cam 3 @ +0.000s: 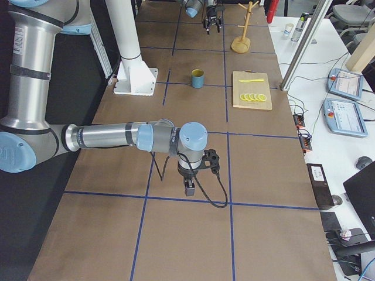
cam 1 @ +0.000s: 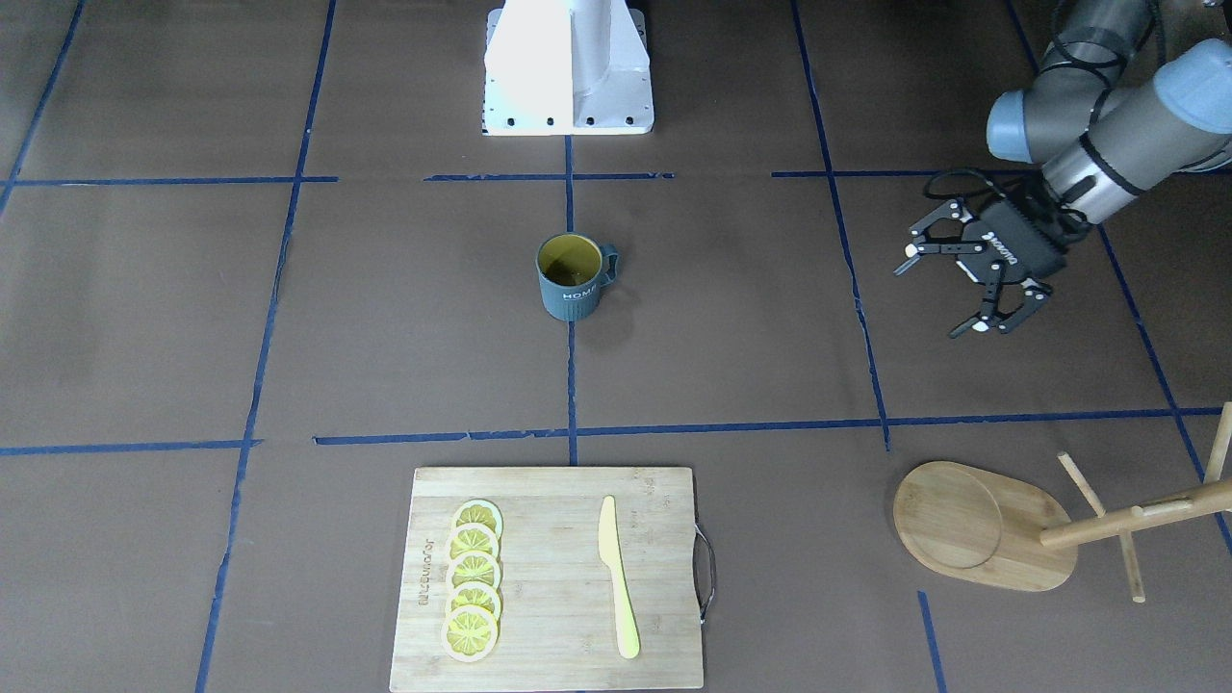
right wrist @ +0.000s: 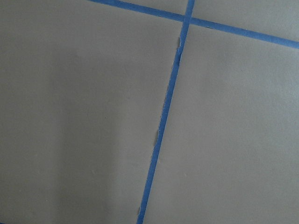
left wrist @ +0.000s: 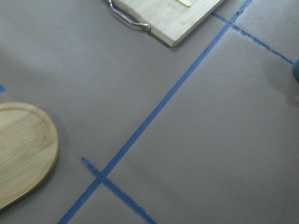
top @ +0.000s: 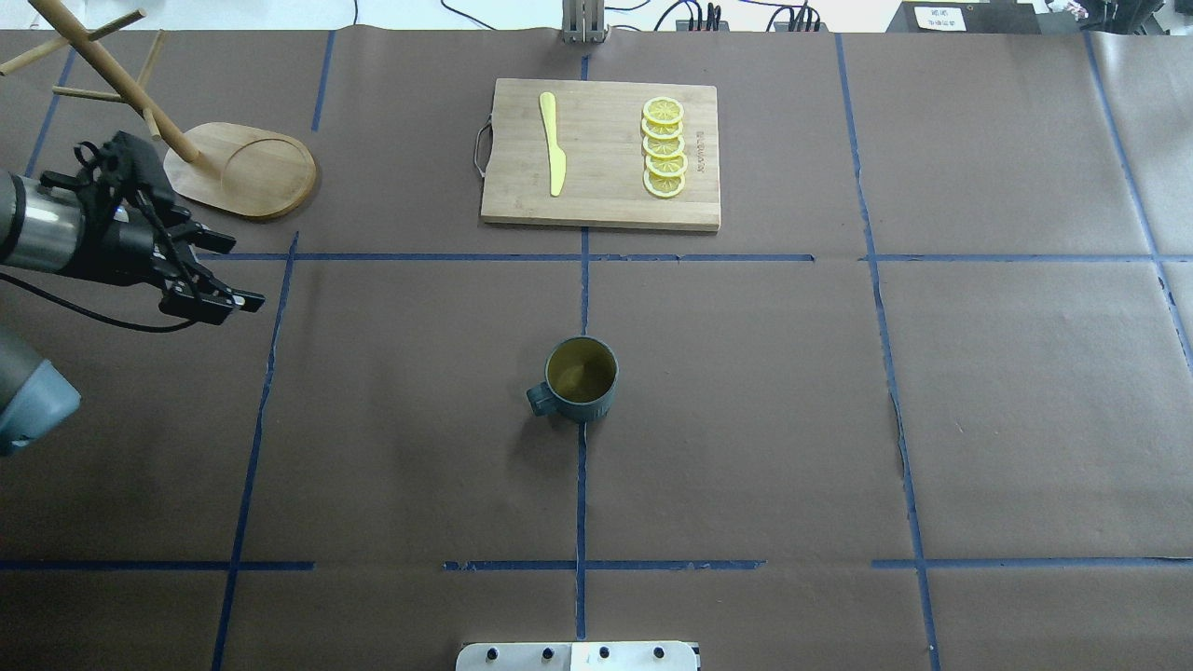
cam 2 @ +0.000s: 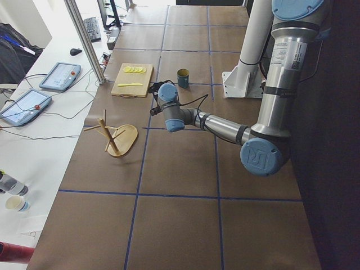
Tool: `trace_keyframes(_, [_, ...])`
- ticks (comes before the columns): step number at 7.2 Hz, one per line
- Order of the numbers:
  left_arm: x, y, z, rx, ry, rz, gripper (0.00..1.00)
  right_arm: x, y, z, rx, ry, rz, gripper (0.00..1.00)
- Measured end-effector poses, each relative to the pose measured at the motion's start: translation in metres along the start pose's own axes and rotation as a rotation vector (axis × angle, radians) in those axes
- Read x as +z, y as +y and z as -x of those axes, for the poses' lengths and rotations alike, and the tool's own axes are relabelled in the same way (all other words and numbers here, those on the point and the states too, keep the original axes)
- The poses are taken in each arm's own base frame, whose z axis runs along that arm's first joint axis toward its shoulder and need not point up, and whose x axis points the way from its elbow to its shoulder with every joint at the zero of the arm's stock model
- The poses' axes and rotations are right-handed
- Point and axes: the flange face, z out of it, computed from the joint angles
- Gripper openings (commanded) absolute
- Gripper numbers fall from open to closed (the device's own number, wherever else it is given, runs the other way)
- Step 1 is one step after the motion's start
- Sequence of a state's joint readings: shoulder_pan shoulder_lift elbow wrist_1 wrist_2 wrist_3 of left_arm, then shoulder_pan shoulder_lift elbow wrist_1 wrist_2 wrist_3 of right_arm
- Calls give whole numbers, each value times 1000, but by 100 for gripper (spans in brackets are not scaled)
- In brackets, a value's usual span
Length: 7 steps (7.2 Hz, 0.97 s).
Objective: Hang cup on storage rack
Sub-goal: 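Move the left gripper toward the teal mug's handle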
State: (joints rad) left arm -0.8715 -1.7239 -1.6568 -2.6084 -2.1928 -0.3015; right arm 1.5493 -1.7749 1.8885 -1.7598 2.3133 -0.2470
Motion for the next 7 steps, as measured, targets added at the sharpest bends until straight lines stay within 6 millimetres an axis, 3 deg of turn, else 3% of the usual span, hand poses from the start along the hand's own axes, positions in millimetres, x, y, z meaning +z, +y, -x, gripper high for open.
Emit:
trace_keyframes(4, [102,-49,-140,70,29,-189,99,1,1,-1,3,-1,4,100])
trace_keyframes(5, [123,-51,-174,69,21,-218,99,2,1,-1,4,-1,5,100])
trace_keyframes(7, [152,-45,-222,66,8,-239,99,2,1,-2,5,-1,6,100])
